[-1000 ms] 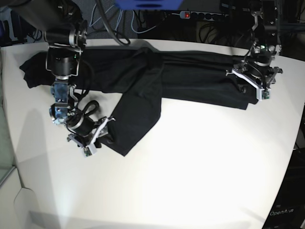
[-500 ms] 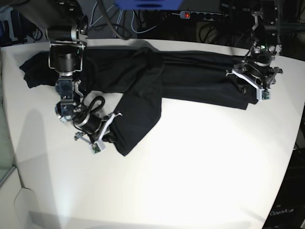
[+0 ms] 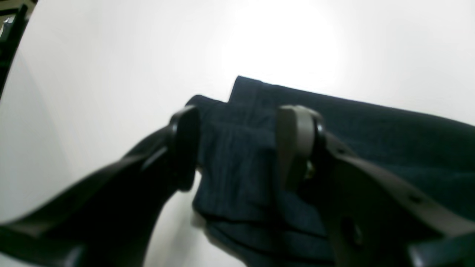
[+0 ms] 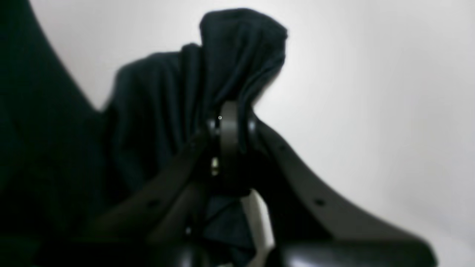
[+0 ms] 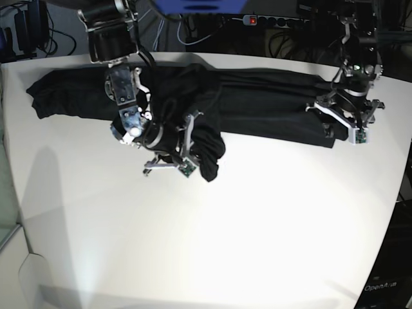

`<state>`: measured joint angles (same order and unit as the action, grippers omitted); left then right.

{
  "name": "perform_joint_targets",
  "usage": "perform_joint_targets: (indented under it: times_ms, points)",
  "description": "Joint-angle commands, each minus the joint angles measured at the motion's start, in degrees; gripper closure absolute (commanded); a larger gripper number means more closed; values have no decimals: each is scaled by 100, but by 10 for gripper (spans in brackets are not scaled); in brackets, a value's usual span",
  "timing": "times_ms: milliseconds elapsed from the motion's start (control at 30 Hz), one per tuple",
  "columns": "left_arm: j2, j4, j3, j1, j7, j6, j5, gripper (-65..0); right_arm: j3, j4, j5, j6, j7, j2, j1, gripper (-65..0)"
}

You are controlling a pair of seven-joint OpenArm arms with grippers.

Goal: Fold the T-shirt properly
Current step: 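Grasp the sleeve cuff with the right gripper and fold it toward the left gripper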

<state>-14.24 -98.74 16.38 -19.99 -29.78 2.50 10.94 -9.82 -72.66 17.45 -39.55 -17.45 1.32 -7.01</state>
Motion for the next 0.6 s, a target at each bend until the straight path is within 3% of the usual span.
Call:
perform_joint_targets:
  times_ms: [0, 167, 567]
  points:
    - [-57, -117, 37, 25, 125, -26, -8, -323, -59, -228, -88, -45, 79, 110, -69, -2]
    - [-57, -117, 37, 25, 125, -26, -8, -323, -191, -764, -88, -45, -184, 400, -34, -3]
    - [-66, -126, 37, 139, 125, -26, 36, -323, -1237, -2030, -88, -45, -1107, 628, 397, -3]
